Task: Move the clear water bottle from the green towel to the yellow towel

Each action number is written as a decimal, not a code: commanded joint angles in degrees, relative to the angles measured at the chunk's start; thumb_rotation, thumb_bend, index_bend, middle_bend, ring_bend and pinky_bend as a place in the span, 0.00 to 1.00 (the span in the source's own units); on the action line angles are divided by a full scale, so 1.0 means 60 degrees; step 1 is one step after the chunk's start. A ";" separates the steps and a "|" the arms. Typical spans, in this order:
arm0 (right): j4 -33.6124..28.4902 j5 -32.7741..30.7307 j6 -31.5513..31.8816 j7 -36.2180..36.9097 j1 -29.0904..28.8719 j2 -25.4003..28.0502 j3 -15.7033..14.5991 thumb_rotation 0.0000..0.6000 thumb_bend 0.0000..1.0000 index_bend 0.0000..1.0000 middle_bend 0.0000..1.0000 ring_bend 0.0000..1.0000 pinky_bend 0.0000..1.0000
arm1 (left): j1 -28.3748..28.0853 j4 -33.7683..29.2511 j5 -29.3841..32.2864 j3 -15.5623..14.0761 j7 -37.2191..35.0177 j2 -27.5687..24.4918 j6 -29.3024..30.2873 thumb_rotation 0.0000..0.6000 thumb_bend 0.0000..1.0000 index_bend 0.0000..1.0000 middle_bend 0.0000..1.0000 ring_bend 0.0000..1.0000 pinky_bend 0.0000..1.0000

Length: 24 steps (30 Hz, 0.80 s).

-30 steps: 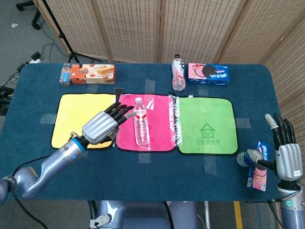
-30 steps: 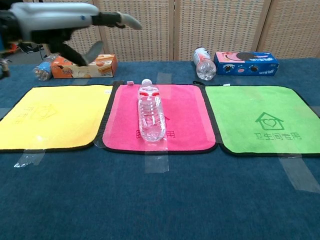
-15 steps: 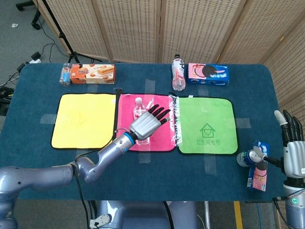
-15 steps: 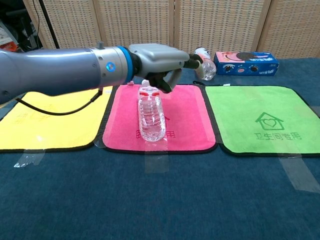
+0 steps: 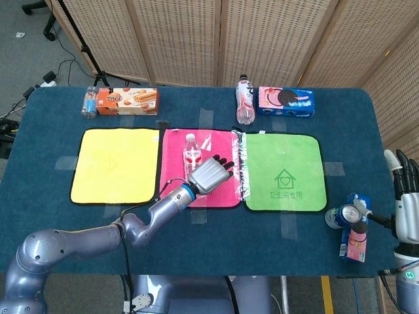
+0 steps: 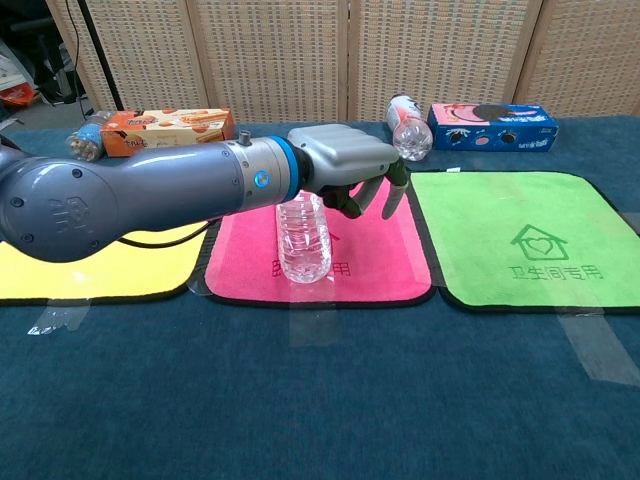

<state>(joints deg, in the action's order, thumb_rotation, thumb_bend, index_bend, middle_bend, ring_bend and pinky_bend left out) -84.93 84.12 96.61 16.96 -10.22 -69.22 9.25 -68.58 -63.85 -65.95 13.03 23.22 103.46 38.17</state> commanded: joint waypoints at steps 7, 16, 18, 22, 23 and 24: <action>-0.0447 0.0389 -0.0705 -0.1605 0.0052 0.0594 -0.0473 1.00 0.00 0.00 0.00 0.00 0.00 | 0.0060 0.0177 -0.0128 -0.0253 -0.0287 -0.0050 -0.0145 1.00 1.00 0.48 0.25 0.24 0.28; -0.0461 0.1158 -0.0798 -0.2470 0.0008 0.0589 -0.0766 1.00 0.00 0.00 0.00 0.00 0.00 | 0.0018 0.0340 -0.0168 -0.0498 -0.0171 -0.0048 -0.0337 1.00 1.00 0.49 0.26 0.24 0.28; -0.0481 0.1182 -0.0797 -0.2426 0.0017 0.0578 -0.0763 1.00 0.00 0.00 0.00 0.00 0.00 | 0.0046 0.0340 -0.0167 -0.0549 -0.0190 -0.0073 -0.0366 1.00 1.00 0.49 0.26 0.24 0.28; -0.0473 0.1197 -0.0802 -0.2329 0.0036 0.0555 -0.0724 1.00 0.00 0.00 0.00 0.00 0.00 | 0.0160 0.0382 -0.0155 -0.0731 -0.0224 -0.0158 -0.0454 1.00 1.00 0.50 0.26 0.24 0.28; -0.0475 0.1203 -0.0800 -0.2301 0.0041 0.0554 -0.0718 1.00 0.00 0.00 0.00 0.00 0.00 | 0.0191 0.0363 -0.0157 -0.0772 -0.0238 -0.0194 -0.0474 1.00 1.00 0.50 0.26 0.24 0.28; -0.0475 0.1205 -0.0800 -0.2265 0.0046 0.0551 -0.0710 1.00 0.00 0.00 0.00 0.00 0.00 | 0.0221 0.0336 -0.0175 -0.0818 -0.0244 -0.0241 -0.0483 1.00 1.00 0.50 0.26 0.24 0.28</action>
<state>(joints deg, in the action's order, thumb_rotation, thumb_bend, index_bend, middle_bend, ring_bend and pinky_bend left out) -87.78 91.33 91.81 3.28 -9.97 -65.90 4.95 -67.44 -61.71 -66.94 8.32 21.82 102.24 35.38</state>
